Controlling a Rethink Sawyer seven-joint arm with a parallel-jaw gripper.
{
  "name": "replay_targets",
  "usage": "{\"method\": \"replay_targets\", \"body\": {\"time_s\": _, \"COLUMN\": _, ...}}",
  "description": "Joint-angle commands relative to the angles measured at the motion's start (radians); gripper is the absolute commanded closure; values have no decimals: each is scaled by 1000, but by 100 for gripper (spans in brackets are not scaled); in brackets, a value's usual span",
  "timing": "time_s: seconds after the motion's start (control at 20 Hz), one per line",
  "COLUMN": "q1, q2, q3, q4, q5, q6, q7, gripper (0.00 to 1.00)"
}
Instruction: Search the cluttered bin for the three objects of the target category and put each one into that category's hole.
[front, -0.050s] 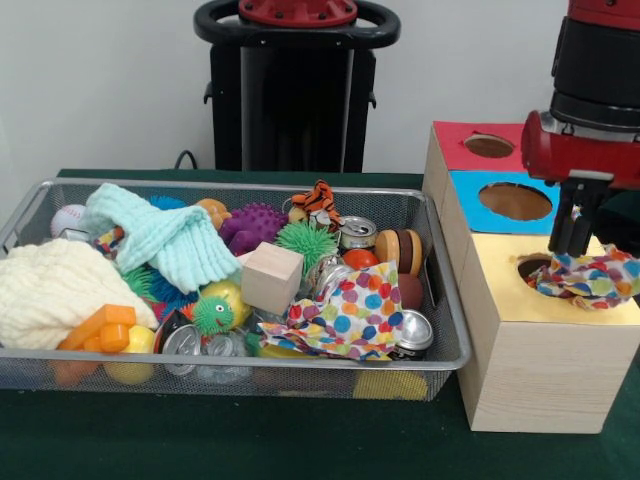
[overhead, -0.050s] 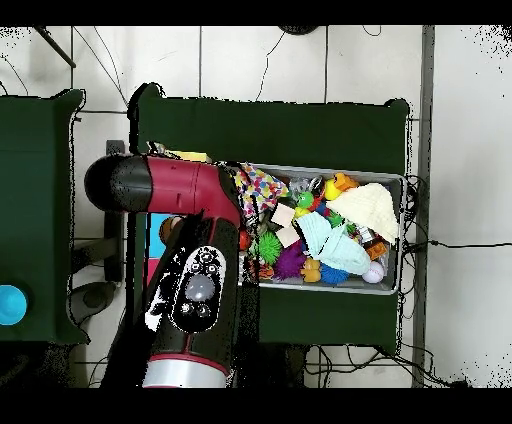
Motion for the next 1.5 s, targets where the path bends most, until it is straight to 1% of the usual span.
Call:
{"method": "replay_targets", "body": {"time_s": 0.05, "q1": -3, "q2": 55, "q3": 68, "q4": 78, "q5": 9, "q6": -33, "q7": 216, "gripper": 100}}
{"method": "replay_targets", "body": {"time_s": 0.3, "q1": -13, "q2": 54, "q3": 91, "q4": 98, "q5": 15, "q6": -15, "q7": 192, "gripper": 100}}
{"method": "replay_targets", "body": {"time_s": 0.6, "q1": -4, "q2": 61, "q3": 94, "q4": 91, "q5": 13, "q6": 1, "q7": 190, "gripper": 100}}
{"method": "replay_targets", "body": {"time_s": 0.75, "q1": 5, "q2": 69, "q3": 77, "q4": 75, "q5": 3, "q6": 23, "q7": 193, "gripper": 100}}
{"method": "replay_targets", "body": {"time_s": 1.2, "q1": 54, "q2": 87, "q3": -23, "q4": 30, "q5": -43, "q6": 81, "q7": 216, "gripper": 100}}
{"method": "replay_targets", "body": {"time_s": 1.5, "q1": 49, "q2": 132, "q3": -32, "q4": -14, "q5": -38, "q6": 99, "q7": 196, "gripper": 100}}
